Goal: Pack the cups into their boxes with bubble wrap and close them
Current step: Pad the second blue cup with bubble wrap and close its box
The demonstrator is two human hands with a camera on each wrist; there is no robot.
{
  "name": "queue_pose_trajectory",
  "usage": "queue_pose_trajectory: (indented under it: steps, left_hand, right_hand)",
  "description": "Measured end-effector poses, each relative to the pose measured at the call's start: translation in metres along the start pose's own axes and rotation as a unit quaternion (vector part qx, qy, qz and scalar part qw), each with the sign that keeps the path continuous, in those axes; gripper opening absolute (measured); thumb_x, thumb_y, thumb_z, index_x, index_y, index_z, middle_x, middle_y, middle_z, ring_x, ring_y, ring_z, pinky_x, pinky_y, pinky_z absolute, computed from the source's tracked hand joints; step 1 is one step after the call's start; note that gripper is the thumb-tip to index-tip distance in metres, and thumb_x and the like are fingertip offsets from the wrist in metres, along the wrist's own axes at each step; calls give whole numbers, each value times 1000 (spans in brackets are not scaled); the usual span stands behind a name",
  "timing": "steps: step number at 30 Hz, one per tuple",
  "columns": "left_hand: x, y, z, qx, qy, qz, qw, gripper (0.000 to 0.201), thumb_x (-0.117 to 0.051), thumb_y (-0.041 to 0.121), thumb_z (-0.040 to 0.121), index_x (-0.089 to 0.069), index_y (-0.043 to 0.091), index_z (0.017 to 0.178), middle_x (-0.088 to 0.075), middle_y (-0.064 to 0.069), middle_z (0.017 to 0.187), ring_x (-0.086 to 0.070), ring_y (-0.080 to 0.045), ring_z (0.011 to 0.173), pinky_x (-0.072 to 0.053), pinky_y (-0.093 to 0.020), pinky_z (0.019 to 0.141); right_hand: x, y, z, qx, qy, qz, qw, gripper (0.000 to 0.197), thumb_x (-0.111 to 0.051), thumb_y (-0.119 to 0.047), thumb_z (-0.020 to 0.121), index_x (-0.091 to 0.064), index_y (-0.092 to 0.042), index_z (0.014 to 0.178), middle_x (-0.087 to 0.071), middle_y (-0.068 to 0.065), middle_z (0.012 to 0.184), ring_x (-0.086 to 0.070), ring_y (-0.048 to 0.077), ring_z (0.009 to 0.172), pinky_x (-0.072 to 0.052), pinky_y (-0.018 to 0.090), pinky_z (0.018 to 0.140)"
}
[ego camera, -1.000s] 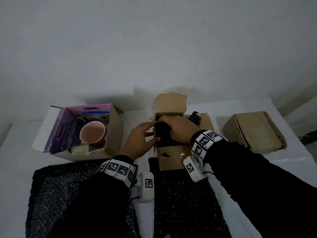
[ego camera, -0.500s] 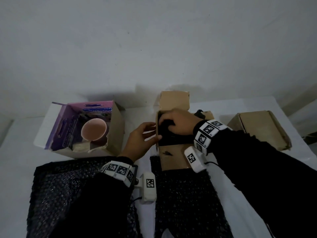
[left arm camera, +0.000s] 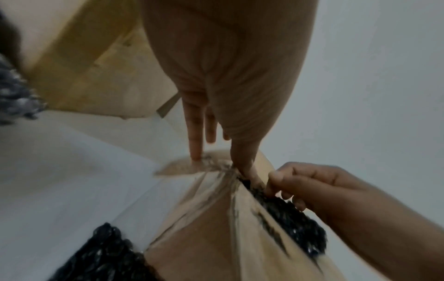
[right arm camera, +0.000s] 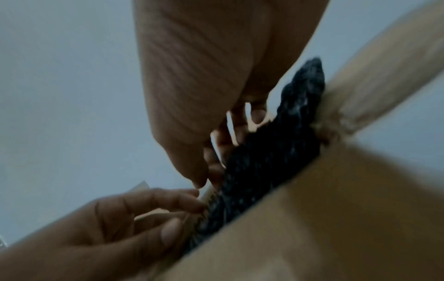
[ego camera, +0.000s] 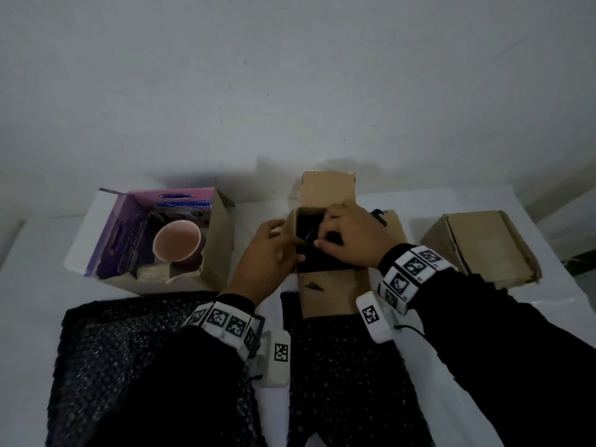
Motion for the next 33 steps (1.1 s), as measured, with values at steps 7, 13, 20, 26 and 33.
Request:
queue_pose_trajectory:
  steps: [7, 13, 20, 26, 33]
  left_hand:
    - [-10, 17, -14, -154, -74, 277, 945, 60, -37, 78, 82, -69, 33, 105, -59, 3, 113, -43, -30, 122, -32, -59, 106]
    - [-14, 22, -12, -172, -92, 383, 903, 59, -35, 73, 81, -73, 30, 98, -70, 7, 99, -47, -35, 126, -5, -68, 110]
    - [-12, 27, 0, -187, -94, 369, 906, 56, -41, 73, 78, -75, 30, 74, -63, -3, 117, -40, -34, 130, -1, -62, 113]
    - [-21, 22, -3, -223, -79, 280, 930, 45, -53, 57, 81, -61, 23, 110, -67, 3, 100, -59, -26, 105, -22, -46, 110]
    - [-26, 20, -14, -254, -24, 332, 908, 35, -49, 51, 84, -68, 21, 81, -64, 2, 84, -56, -24, 89, -34, -44, 99]
  right_hand:
    - [6, -20, -23, -72, -209, -67, 973, 55, -34, -63, 95, -60, -19, 75, -54, -1, 66, -51, 13, 60, -42, 31, 59]
    - [-1, -39, -27, -94, -229, -90, 965, 53, -25, -49, 104, -60, -13, 90, -48, -1, 69, -49, 17, 68, -38, 30, 66]
    - [20, -5, -39, -56, -40, -192, 979, 34, -52, -53, 80, -57, -22, 93, -55, 2, 96, -50, 25, 92, -41, 37, 74]
    - [20, 4, -50, -96, -59, -18, 993, 24, -62, -7, 78, -57, -14, 101, -55, 8, 101, -54, 28, 89, -43, 35, 71]
    - [-5, -5, -55, -21, -71, -186, 980, 41, -32, -40, 82, -68, -21, 84, -68, -1, 81, -55, 23, 96, -32, 39, 82]
Point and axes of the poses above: each hand's wrist, its own z-axis towards the middle knuckle, its own x-axis out of the back of the hand, y = z × x, the point moved 2 cm from there along z, towards the middle knuckle
